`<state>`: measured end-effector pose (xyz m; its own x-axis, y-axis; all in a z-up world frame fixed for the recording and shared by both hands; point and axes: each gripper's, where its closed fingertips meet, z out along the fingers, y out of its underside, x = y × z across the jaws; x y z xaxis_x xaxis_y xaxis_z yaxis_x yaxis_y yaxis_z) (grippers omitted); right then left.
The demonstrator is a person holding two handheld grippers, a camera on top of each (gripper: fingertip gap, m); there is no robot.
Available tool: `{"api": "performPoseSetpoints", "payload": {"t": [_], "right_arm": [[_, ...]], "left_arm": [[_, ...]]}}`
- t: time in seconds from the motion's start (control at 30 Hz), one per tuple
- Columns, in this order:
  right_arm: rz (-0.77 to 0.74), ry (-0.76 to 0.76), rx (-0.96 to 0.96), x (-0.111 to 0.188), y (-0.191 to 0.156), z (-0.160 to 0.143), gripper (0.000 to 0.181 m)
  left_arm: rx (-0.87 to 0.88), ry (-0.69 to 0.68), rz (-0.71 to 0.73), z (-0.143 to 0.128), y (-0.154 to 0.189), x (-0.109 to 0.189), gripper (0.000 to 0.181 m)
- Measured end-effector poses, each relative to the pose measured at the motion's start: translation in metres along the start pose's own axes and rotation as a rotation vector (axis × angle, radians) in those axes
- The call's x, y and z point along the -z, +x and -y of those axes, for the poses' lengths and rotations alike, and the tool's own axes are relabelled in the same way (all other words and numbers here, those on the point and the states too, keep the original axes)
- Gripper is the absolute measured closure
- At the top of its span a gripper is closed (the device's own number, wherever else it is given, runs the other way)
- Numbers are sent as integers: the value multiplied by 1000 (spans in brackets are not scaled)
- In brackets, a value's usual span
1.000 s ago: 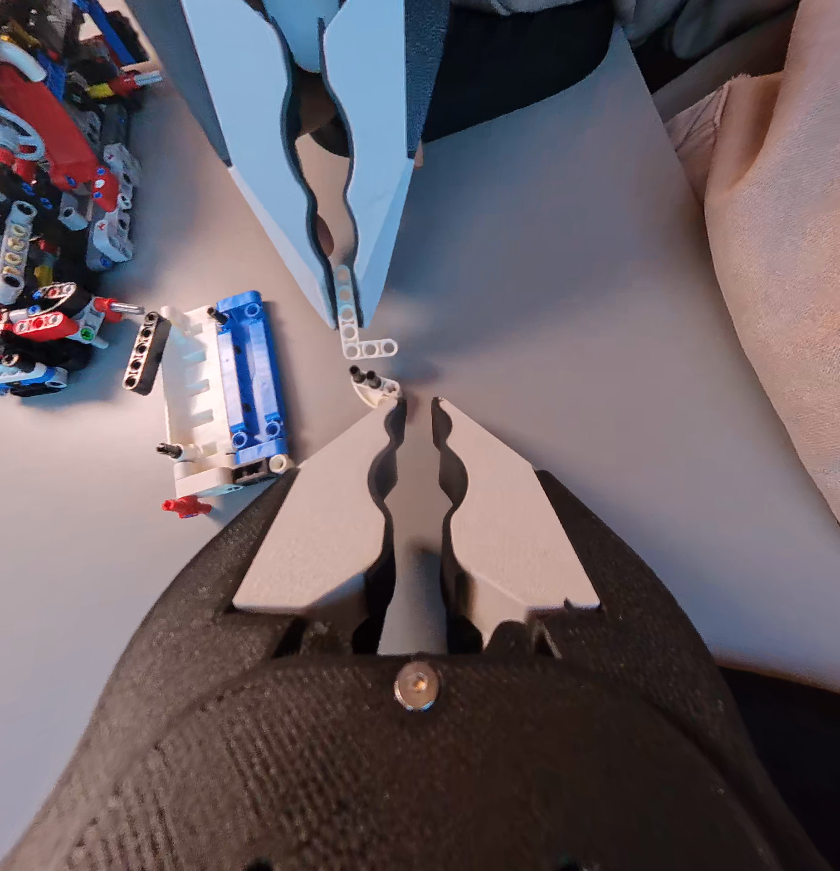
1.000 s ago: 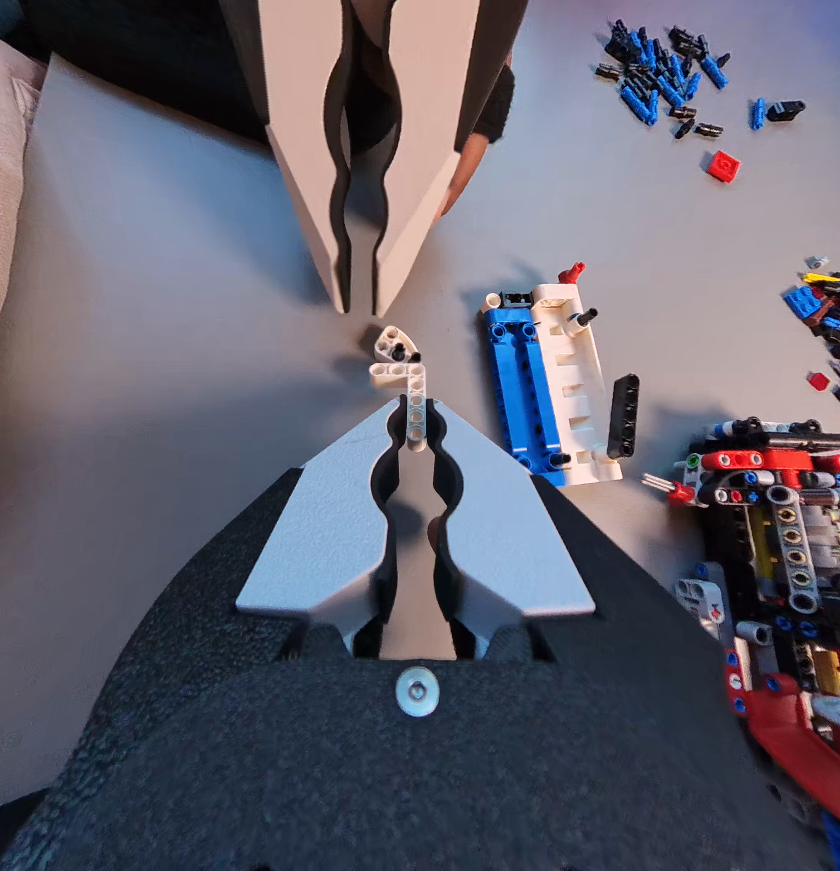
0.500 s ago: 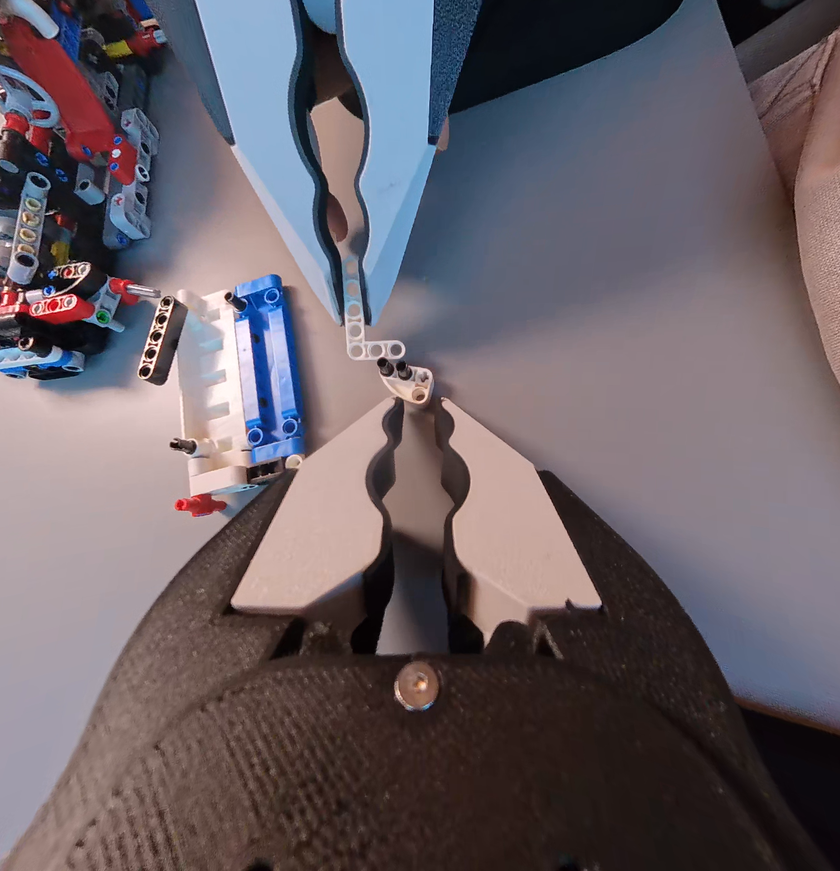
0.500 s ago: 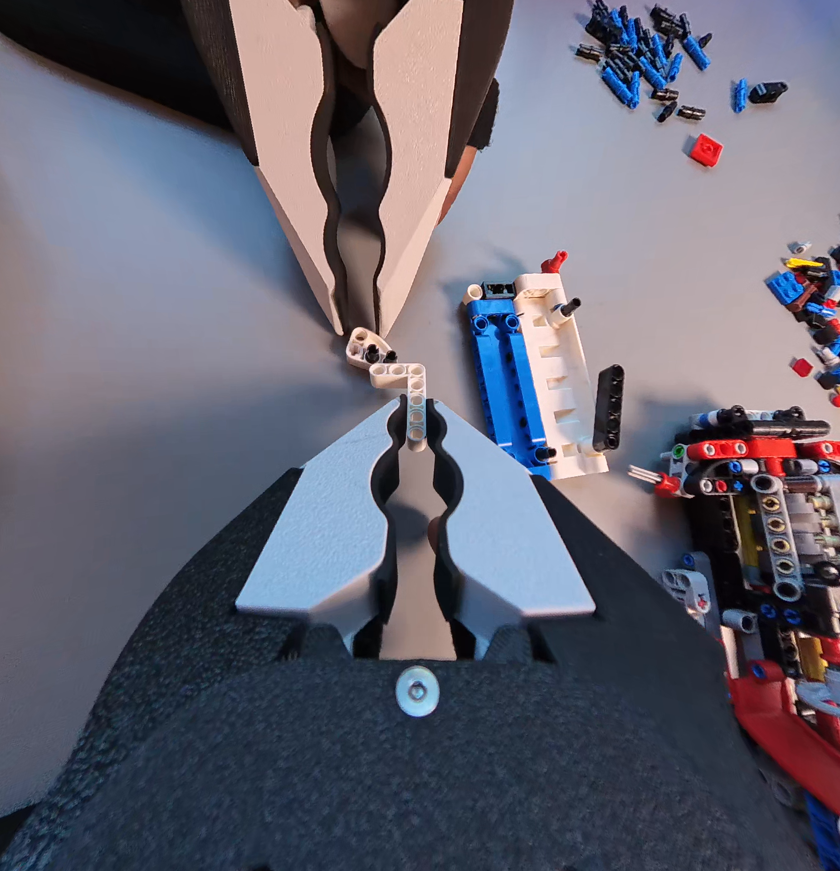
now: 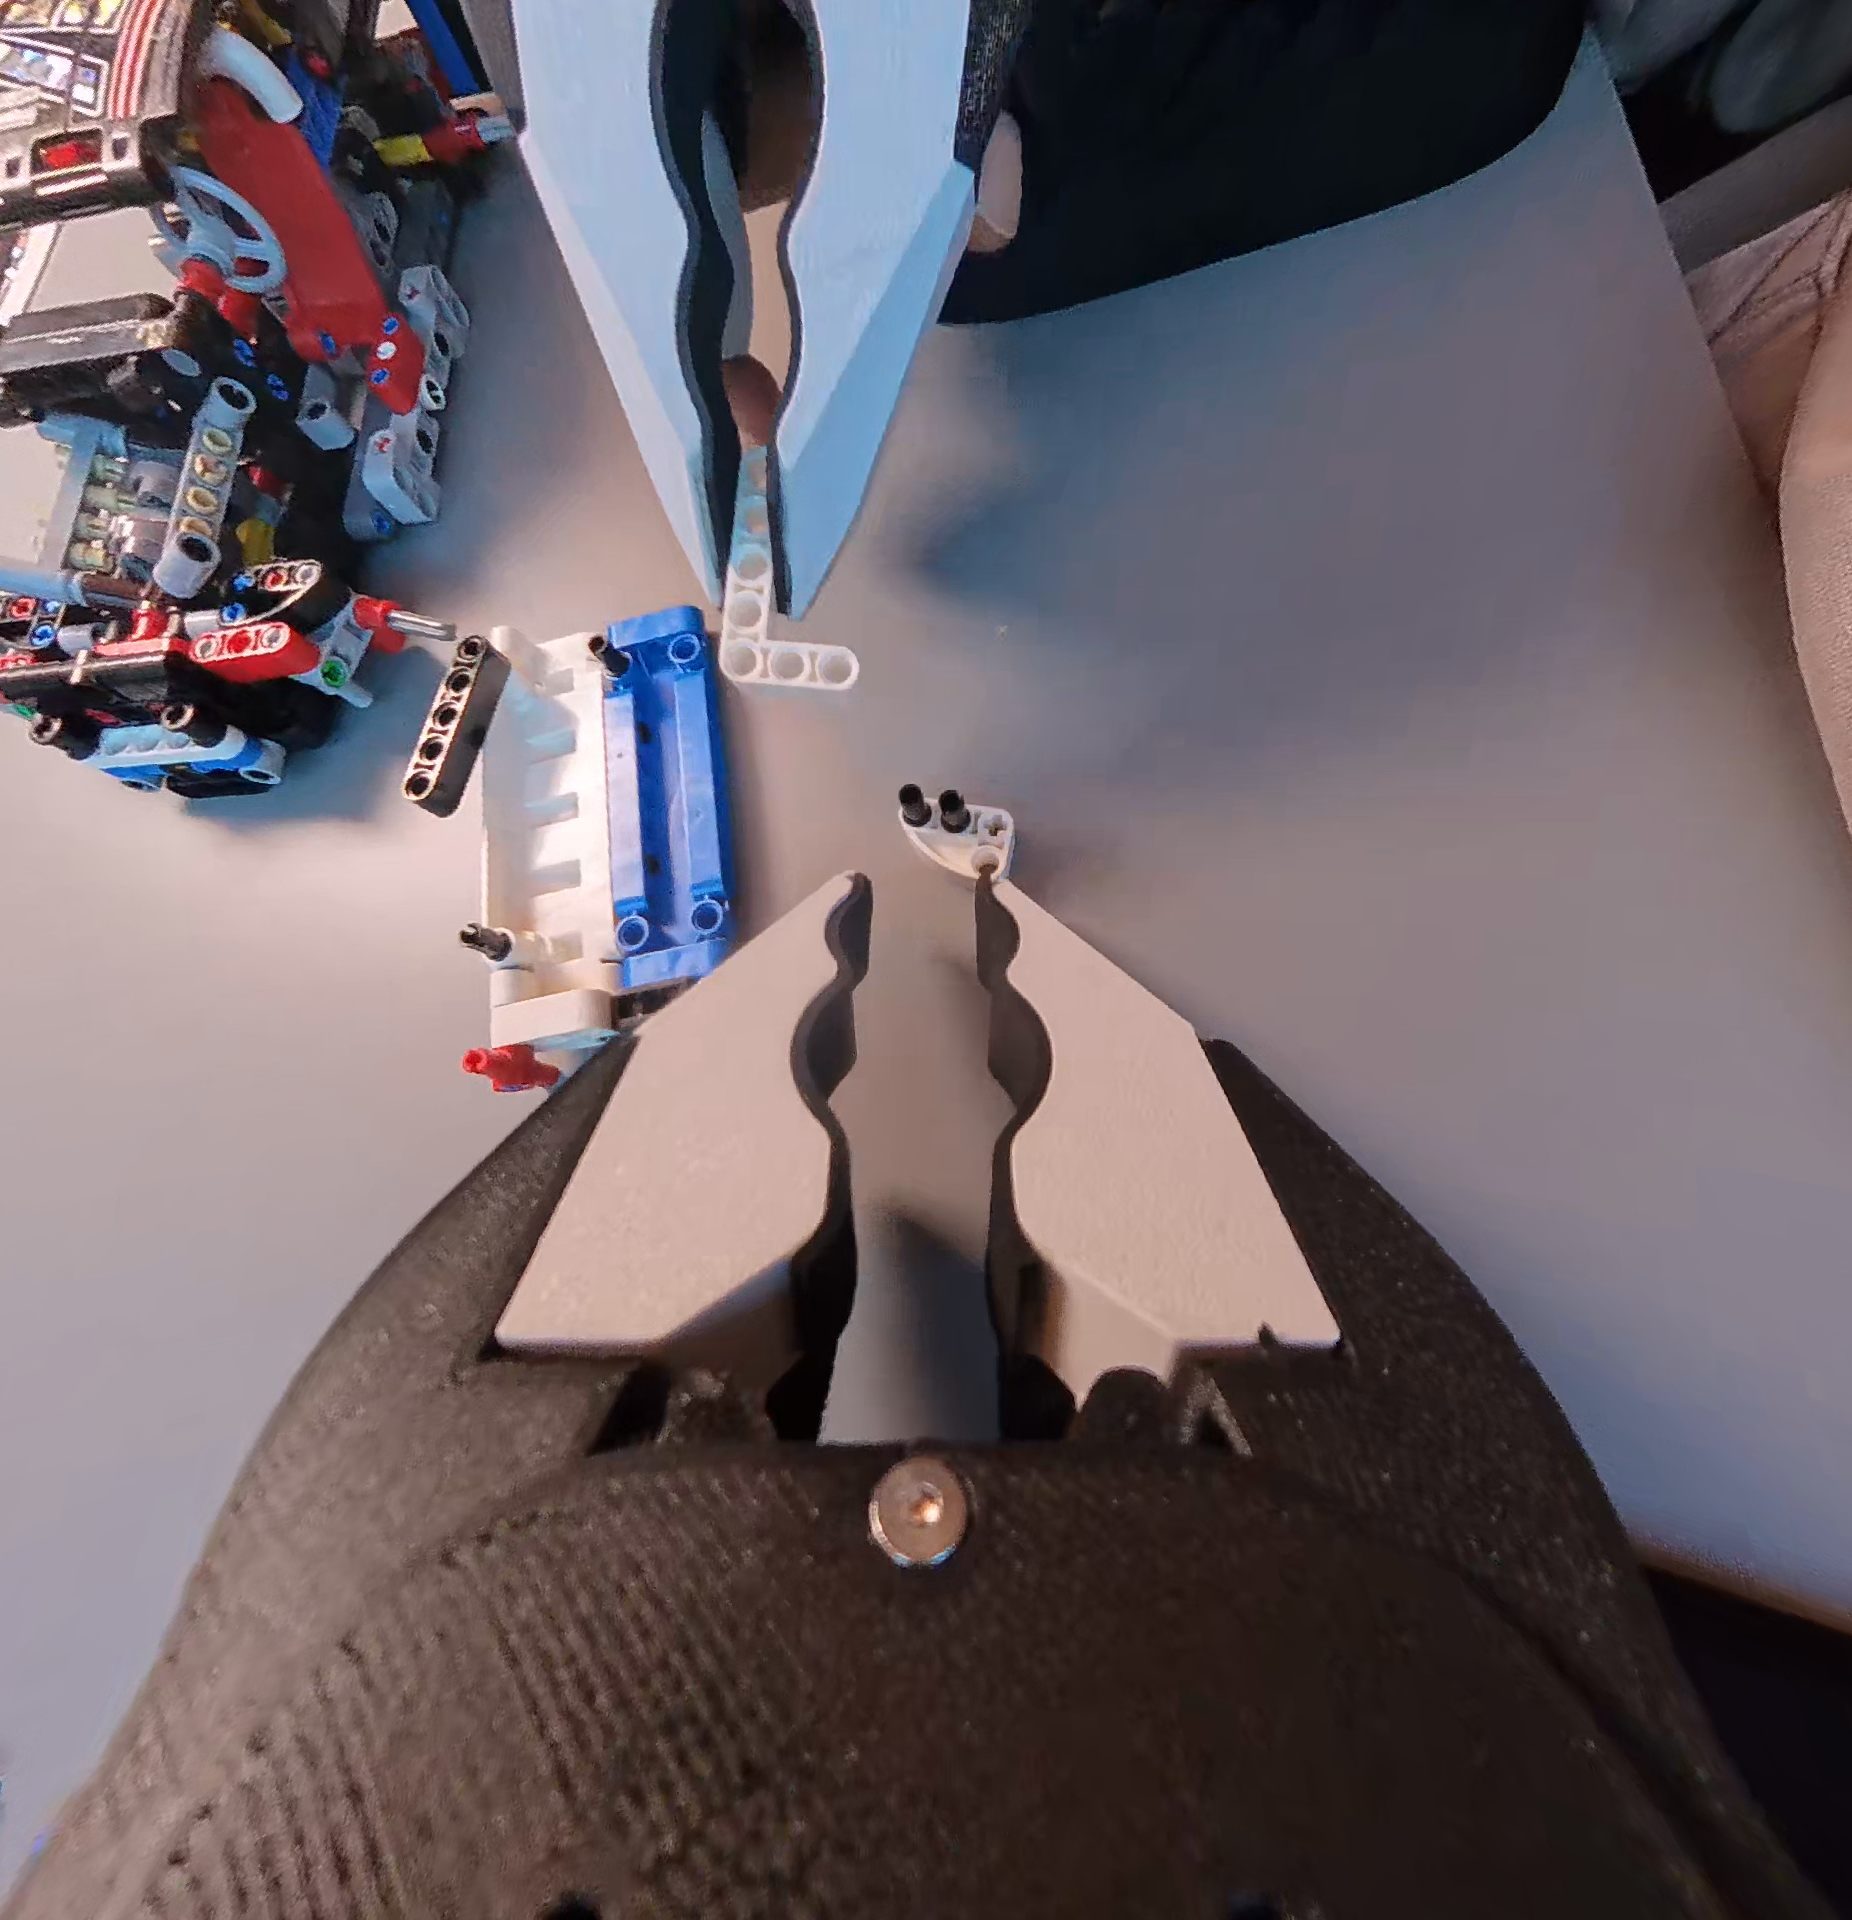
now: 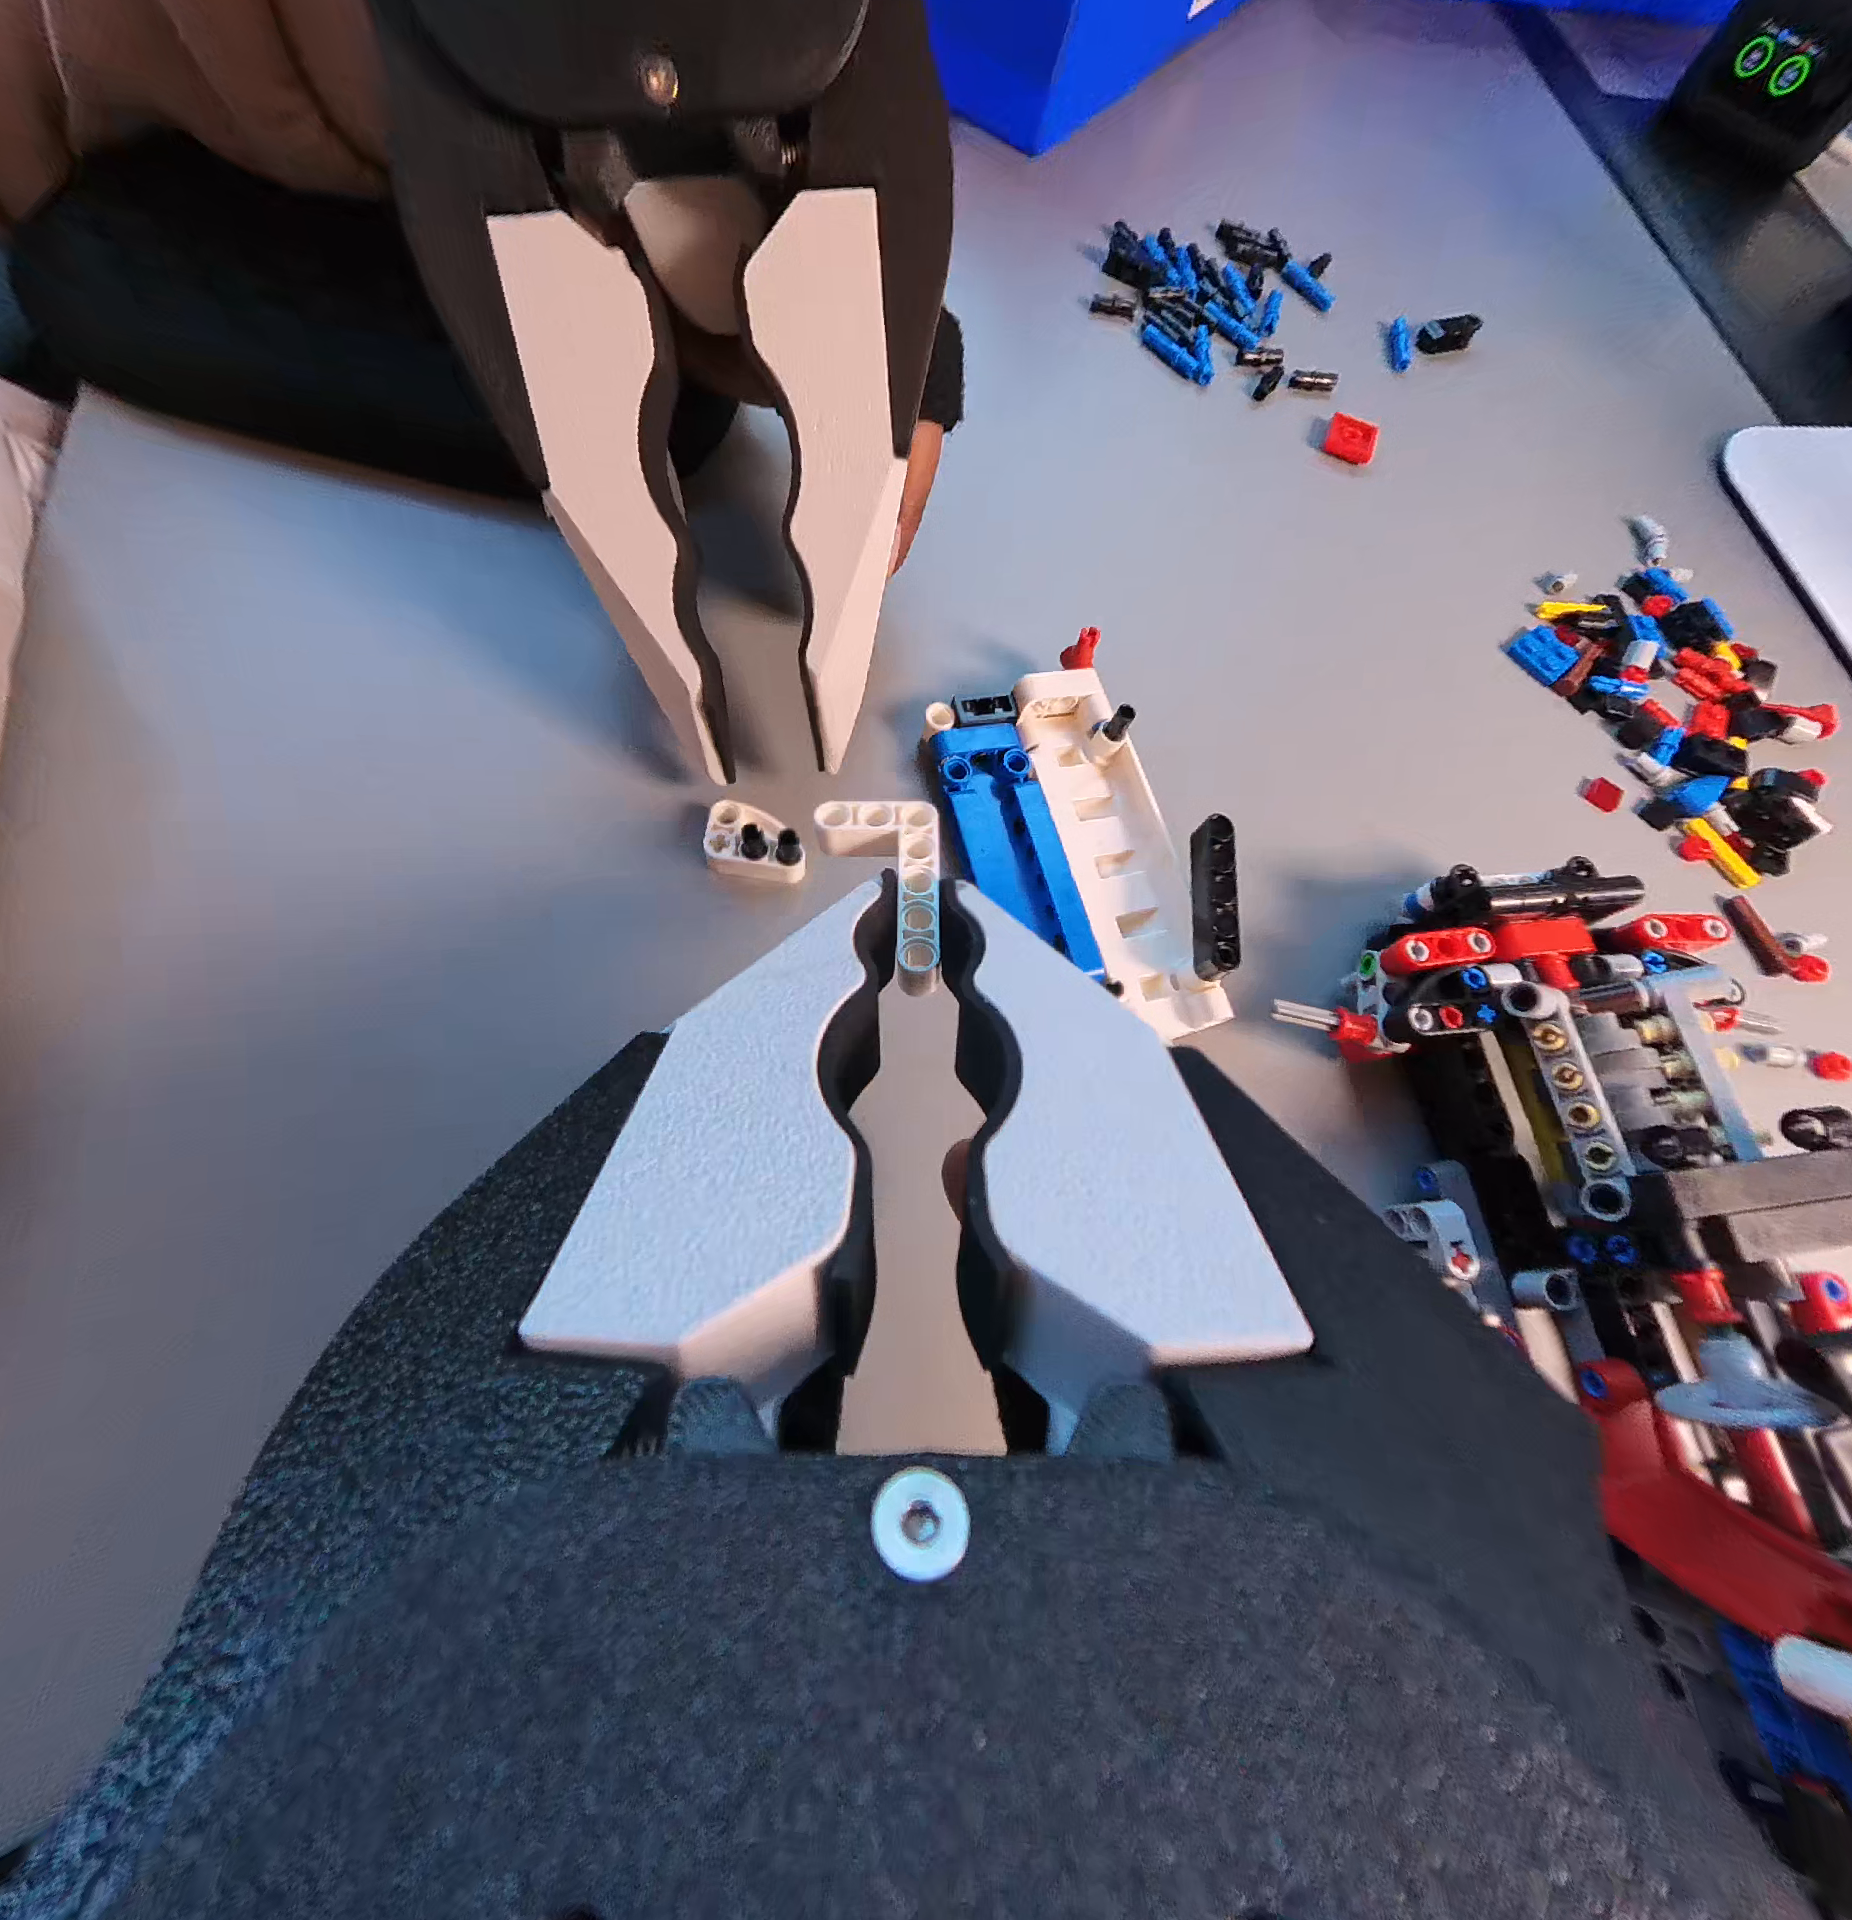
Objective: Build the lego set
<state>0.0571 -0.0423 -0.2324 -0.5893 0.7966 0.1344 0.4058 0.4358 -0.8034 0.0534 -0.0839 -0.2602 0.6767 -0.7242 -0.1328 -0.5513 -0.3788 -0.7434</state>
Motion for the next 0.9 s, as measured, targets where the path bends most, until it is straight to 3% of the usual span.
{"api": "performPoseSetpoints", "payload": {"t": [0.27,0.47,0.9], "right_arm": [[54,-82,-91,-14,-12,-7,176],[41,-88,-126,-14,-14,-7,176],[51,-109,-115,-18,-17,-10,176]], "left_arm": [[11,63,19,9,-5,1,161],[-3,23,-12,5,1,-5,157],[-22,9,-21,6,6,-8,168]]}}
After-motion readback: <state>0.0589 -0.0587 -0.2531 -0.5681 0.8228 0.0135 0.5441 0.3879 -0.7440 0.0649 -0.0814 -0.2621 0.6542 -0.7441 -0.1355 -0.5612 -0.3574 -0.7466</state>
